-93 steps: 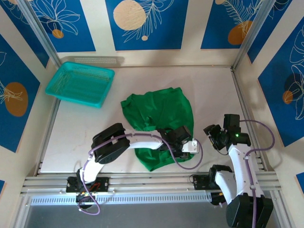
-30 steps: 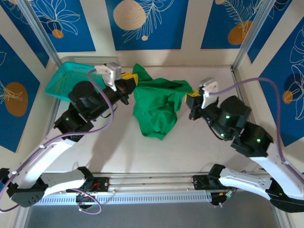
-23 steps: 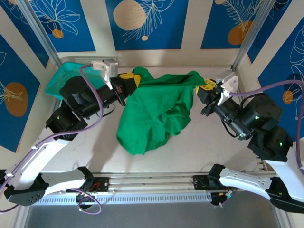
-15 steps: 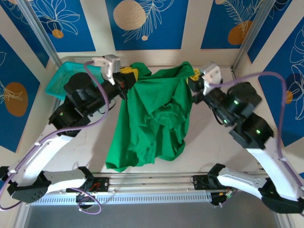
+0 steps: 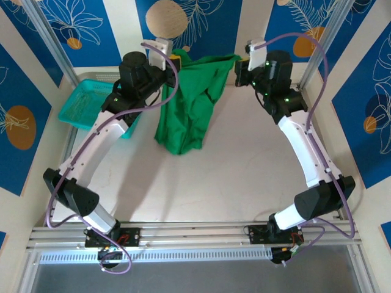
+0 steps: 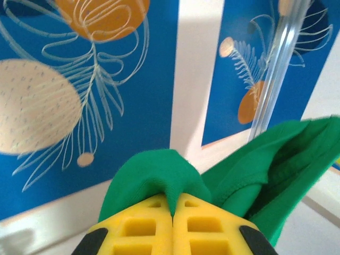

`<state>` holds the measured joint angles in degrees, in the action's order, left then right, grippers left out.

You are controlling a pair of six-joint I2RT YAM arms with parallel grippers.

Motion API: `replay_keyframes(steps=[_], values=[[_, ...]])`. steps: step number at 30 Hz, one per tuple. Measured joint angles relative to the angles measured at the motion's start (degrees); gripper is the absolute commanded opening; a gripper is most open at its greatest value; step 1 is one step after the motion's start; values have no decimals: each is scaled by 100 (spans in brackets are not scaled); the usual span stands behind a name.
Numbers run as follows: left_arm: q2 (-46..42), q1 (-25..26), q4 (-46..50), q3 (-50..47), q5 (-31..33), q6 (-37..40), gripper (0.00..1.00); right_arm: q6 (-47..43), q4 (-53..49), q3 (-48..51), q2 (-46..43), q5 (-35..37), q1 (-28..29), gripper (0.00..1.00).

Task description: Fold the inside-out t-shirt

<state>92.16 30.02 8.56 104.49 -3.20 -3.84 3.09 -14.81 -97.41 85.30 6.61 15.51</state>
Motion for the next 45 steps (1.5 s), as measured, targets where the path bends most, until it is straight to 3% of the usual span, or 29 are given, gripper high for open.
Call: replay_keyframes(steps=[5, 9, 13, 16, 18, 20, 22, 24, 26, 28, 30, 33, 37, 41, 45], values=[[-26, -81, -380, 404, -463, 170, 0, -7, 422, -299, -321, -236, -79, 0], [-636, -166, -1086, -625, -710, 179, 0, -142, 654, 260, -955, -518, 24, 0], [-1709, -181, -2070, -3217, -876, -212, 0, -592, 732, 2079, -1878, -516, 678, 0], [-2166, -186, -3071, -5460, -1003, -863, 17, -938, 487, 3685, -2343, -404, 1495, 1], [-2286, -144, -3532, -6942, -1150, -1379, 29, -1169, 105, 4636, -2511, -374, 2127, 8], [-2671, -2, -3432, -8168, -1189, -1705, 34, -1255, -400, 5348, -2658, -398, 2763, 21], [-3565, 289, -2924, -8848, -1211, -1864, 39, -1287, -793, 5746, -2924, -492, 3220, 40], [-4627, 540, -2328, -8935, -1250, -1893, 43, -1244, -1038, 5921, -3298, -706, 3421, 42], [-5716, 616, -1700, -8756, -1222, -1947, 50, -1174, -1134, 5954, -3659, -1003, 3453, 50], [-6507, 616, -1034, -8526, -1005, -2105, 52, -931, -1110, 5952, -3803, -1130, 3440, 60], [-6964, 616, -398, -8306, -828, -2269, 53, -527, -1062, 5930, -3788, -1132, 3368, 60], [-6835, 616, 164, -8231, -859, -2507, 54, 721, -1016, 5788, -3399, -754, 3038, 57], [-5530, 616, 313, -8207, -1106, -2747, 57, 2404, -988, 5449, -2391, -544, 2461, 65], [-3915, 616, 439, -7748, -1211, -2813, 60, 3139, -802, 5412, -1462, -326, 3016, 71], [-2704, 640, 131, -7241, -1628, -2872, 59, 3305, -922, 5012, -424, -20, 3637, 72]])
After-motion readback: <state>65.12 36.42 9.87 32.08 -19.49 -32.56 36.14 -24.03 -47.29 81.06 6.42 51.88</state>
